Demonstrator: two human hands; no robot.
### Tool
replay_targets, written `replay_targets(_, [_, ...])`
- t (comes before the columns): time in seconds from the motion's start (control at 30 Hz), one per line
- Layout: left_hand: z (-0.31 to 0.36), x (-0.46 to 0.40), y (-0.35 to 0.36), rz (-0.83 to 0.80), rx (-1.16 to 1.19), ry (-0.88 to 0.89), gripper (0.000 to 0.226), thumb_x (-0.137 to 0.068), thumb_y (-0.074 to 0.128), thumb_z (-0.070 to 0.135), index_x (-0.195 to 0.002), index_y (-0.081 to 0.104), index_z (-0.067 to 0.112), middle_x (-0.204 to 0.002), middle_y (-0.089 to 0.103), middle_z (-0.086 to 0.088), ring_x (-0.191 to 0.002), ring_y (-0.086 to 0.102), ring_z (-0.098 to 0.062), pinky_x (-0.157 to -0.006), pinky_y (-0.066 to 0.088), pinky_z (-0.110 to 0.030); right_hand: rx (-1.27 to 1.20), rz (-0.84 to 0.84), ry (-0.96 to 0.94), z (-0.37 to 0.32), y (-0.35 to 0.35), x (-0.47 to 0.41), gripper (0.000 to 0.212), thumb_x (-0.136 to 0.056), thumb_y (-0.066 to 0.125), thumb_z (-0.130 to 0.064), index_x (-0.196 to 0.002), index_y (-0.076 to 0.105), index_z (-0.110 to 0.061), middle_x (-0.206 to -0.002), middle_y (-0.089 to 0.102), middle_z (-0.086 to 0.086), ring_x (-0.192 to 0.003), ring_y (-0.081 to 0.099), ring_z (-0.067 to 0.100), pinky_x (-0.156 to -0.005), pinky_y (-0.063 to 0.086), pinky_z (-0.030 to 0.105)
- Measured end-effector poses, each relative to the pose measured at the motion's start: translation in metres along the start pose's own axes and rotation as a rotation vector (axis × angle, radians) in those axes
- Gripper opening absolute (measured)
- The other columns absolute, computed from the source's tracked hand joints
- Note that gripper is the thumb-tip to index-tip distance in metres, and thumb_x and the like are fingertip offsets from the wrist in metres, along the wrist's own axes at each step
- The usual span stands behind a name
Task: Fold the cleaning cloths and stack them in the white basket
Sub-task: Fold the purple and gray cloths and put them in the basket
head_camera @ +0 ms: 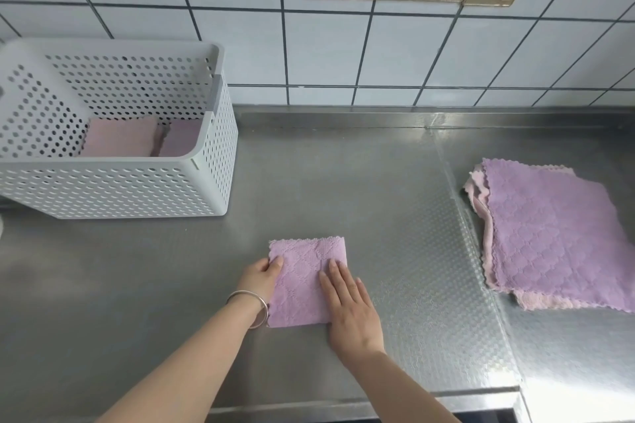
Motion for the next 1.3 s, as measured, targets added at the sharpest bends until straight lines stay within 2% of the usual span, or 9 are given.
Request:
replay_targets(0.27, [-0.013,-0.006,-0.005,0.037,-0.014,0.050,0.022,-0.091,0.054,0.014,-0.069,0.052,0.016,-0.049,0.039,0.002,-0.047,0.032,-0.019,-0.051,0.030,-0.027,0.038,0.072,-0.012,0.002,0.010,0.000,0.069,-0.069,0.025,-0.008,-0.137,0.035,-0.013,-0.144,0.043,0.003,-0.144,-0.010,0.014,-0.111,0.008,0.034])
replay_targets(0.43, [-0.016,-0.009,-0.004,0.057,-0.086,0.052,0.026,-0.089,0.058,0.018,-0.113,0.056,0.027,-0.088,0.064,-0.002,-0.077,0.059,-0.025,-0.074,0.046,-0.032,0.067,0.083,-0.039,0.004,0.011,0.002,0.068,-0.070,0.025,-0.008,-0.137,0.035,-0.013,-0.143,0.044,0.004,-0.144,-0.010,0.015,-0.111,0.007,0.035])
replay_targets(0.57, [-0.014,-0.015,-0.006,0.075,-0.100,0.041,0.033,-0.088,0.058,0.017,-0.121,0.057,0.021,-0.095,0.065,-0.002,-0.092,0.062,-0.026,-0.086,0.048,-0.034,0.074,0.095,-0.085,0.003,0.010,0.000,0.067,-0.071,0.025,-0.008,-0.136,0.035,-0.012,-0.143,0.044,0.005,-0.144,-0.010,0.016,-0.111,0.008,0.036])
replay_targets(0.67, [-0.013,-0.018,-0.010,0.037,-0.112,0.045,0.034,-0.088,0.060,0.017,-0.122,0.056,0.021,-0.100,0.065,-0.002,-0.089,0.062,-0.024,-0.074,0.051,-0.022,0.099,0.081,-0.094,0.007,0.012,0.000,0.068,-0.070,0.024,-0.007,-0.137,0.033,-0.012,-0.144,0.043,0.005,-0.144,-0.010,0.015,-0.112,0.009,0.037])
replay_targets(0.73, [-0.013,-0.019,-0.013,0.008,-0.091,0.047,0.036,-0.087,0.062,0.016,-0.121,0.055,0.021,-0.098,0.062,-0.001,-0.083,0.061,-0.022,-0.061,0.049,-0.016,0.109,0.072,-0.094,0.007,0.014,0.001,0.069,-0.070,0.023,-0.007,-0.138,0.033,-0.012,-0.146,0.039,0.004,-0.145,-0.007,0.015,-0.111,0.008,0.037])
replay_targets(0.9, [-0.017,-0.024,-0.018,-0.027,-0.067,0.021,0.037,-0.081,0.069,0.012,-0.117,0.059,0.016,-0.086,0.064,-0.004,-0.076,0.059,-0.022,-0.080,0.051,-0.038,0.113,0.102,-0.114,0.003,0.013,0.002,0.067,-0.071,0.023,-0.008,-0.136,0.035,-0.012,-0.142,0.045,0.005,-0.134,0.028,0.020,-0.108,0.033,0.042])
replay_targets(1.07, [-0.028,-0.026,-0.019,-0.018,-0.062,0.027,0.033,-0.076,0.073,0.013,-0.099,0.058,0.030,-0.083,0.066,-0.002,-0.084,0.066,-0.031,-0.083,0.052,-0.051,0.122,0.043,-0.108,0.006,0.011,0.002,0.068,-0.071,0.026,-0.010,-0.137,0.035,-0.017,-0.144,0.044,0.001,-0.135,0.027,0.017,-0.098,0.046,0.044])
replay_targets(1.2, [-0.020,-0.020,-0.015,0.046,-0.066,0.042,0.030,-0.076,0.074,0.013,-0.102,0.061,0.022,-0.077,0.065,0.002,-0.074,0.064,-0.025,-0.080,0.054,-0.044,0.147,0.021,-0.102,0.006,0.010,0.003,0.067,-0.072,0.025,-0.010,-0.138,0.033,-0.016,-0.145,0.041,0.000,-0.142,0.011,0.014,-0.102,0.039,0.044])
replay_targets(1.3, [-0.013,-0.012,-0.017,0.103,-0.188,0.081,0.030,-0.078,0.072,0.017,-0.107,0.061,0.018,-0.080,0.067,0.003,-0.073,0.062,-0.020,-0.074,0.049,-0.028,0.132,-0.022,-0.089,0.004,0.005,0.004,0.068,-0.071,0.029,-0.014,-0.139,0.034,-0.016,-0.146,0.038,-0.001,-0.136,0.027,0.016,-0.101,0.044,0.042])
Point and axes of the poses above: each hand's wrist, its own x-axis away from the middle knuckle, its own y-axis out of the palm, z = x × y, the point moved 2 cm from there along -x, towards the middle knuckle
